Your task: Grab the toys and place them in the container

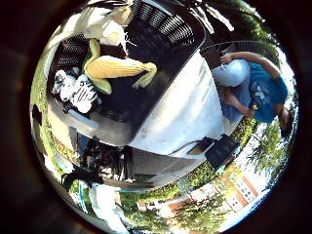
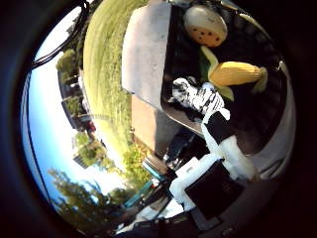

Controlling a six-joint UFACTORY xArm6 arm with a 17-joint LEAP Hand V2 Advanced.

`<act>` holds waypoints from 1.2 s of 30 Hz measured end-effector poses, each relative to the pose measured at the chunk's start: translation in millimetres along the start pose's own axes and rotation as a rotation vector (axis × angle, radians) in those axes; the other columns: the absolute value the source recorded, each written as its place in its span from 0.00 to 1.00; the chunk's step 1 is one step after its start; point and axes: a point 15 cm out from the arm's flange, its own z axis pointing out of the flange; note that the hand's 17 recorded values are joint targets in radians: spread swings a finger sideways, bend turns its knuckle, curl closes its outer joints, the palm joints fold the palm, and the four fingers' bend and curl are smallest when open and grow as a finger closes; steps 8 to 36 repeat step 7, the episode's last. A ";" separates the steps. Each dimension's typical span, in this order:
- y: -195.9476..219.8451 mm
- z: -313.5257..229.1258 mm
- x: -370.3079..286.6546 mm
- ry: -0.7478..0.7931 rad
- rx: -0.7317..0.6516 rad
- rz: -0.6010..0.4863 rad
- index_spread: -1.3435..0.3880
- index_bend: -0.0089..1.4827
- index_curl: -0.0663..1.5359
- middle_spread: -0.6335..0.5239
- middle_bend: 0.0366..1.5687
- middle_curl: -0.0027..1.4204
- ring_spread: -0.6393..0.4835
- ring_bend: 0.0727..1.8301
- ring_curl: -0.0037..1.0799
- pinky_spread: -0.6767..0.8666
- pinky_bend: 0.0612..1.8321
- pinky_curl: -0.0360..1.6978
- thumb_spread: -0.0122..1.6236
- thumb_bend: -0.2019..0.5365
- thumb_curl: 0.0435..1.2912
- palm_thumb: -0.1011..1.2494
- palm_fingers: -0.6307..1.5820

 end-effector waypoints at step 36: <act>49.2 -80.8 17.6 -0.007 0.062 0.023 0.53 0.10 0.26 0.66 0.07 0.22 0.86 0.23 0.28 0.76 0.42 0.28 0.70 0.24 0.33 0.65 0.25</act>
